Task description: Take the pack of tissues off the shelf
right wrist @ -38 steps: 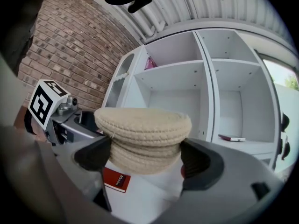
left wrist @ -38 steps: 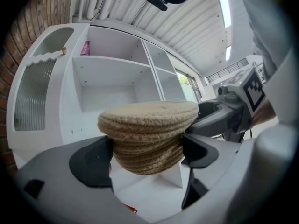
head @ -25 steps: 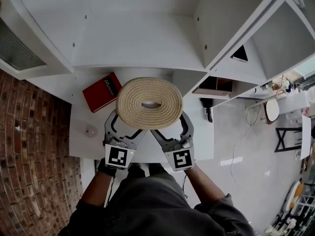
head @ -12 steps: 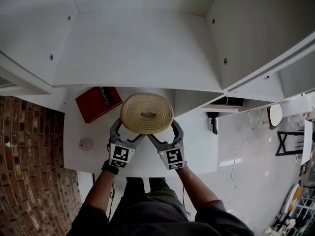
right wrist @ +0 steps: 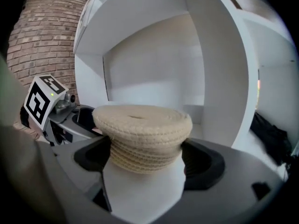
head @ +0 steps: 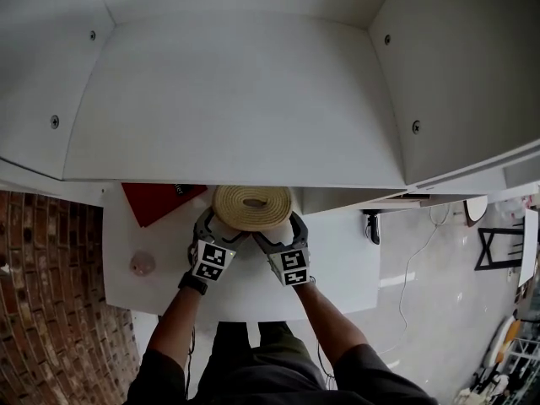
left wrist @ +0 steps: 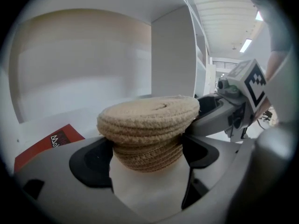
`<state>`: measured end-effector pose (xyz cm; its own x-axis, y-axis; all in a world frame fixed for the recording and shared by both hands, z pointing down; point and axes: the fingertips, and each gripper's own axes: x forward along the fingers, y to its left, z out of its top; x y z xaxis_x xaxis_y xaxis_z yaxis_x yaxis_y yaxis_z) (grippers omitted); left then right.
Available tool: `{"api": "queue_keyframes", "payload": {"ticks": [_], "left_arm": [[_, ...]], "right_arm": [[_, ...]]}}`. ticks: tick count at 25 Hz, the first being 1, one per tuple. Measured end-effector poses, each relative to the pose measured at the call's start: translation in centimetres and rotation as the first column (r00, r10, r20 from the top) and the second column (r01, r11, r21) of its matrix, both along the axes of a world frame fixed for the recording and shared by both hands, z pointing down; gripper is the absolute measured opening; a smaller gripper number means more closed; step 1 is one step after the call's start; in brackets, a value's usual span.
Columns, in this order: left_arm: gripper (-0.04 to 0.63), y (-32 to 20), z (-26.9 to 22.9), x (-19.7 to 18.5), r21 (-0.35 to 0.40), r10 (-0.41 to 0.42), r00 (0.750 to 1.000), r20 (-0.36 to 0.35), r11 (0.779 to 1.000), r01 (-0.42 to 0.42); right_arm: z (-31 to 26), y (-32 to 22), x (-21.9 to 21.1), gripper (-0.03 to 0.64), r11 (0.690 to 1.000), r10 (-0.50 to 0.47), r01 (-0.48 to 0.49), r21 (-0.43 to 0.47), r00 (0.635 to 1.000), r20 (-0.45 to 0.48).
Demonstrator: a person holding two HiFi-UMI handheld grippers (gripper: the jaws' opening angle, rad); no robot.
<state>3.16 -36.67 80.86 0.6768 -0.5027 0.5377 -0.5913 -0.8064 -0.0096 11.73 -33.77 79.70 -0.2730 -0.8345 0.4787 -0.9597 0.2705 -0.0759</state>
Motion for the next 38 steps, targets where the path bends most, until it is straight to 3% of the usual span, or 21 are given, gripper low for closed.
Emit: {"api": "queue_keyframes", "payload": {"ticks": [7, 11, 23, 30, 35, 38], "left_arm": [[0.469, -1.7, 2.5, 0.5, -0.010, 0.033, 0.994, 0.106, 0.999, -0.032], [0.469, -3.1, 3.0, 0.8, -0.017, 0.041, 0.991, 0.130, 0.999, -0.039], [0.469, -4.7, 2.5, 1.6, -0.041, 0.003, 0.995, 0.095, 0.999, 0.001], [0.469, -3.8, 3.1, -0.9, -0.078, -0.004, 0.993, 0.114, 0.997, 0.013], [0.461, -1.5, 0.8, -2.4, -0.077, -0.004, 0.996, 0.092, 0.997, 0.011], [0.410, -0.3, -2.6, -3.0, -0.061, -0.013, 0.999, 0.044, 0.998, 0.015]], "right_arm": [[2.8, -1.6, 0.6, 0.477, 0.998, 0.032, -0.035, -0.052, 0.998, -0.052], [3.5, -2.8, 1.1, 0.478, 0.996, 0.051, -0.057, -0.068, 0.995, -0.081], [3.4, -5.0, 2.2, 0.482, 0.997, 0.036, -0.044, -0.065, 0.991, -0.126], [2.5, -3.7, 2.5, 0.482, 0.998, 0.031, -0.041, -0.050, 0.984, -0.178], [0.7, -0.8, 2.3, 0.482, 0.998, 0.038, -0.045, -0.046, 0.988, -0.153], [-2.6, 0.3, 2.6, 0.471, 0.998, 0.063, -0.065, -0.013, 0.990, -0.123]]}}
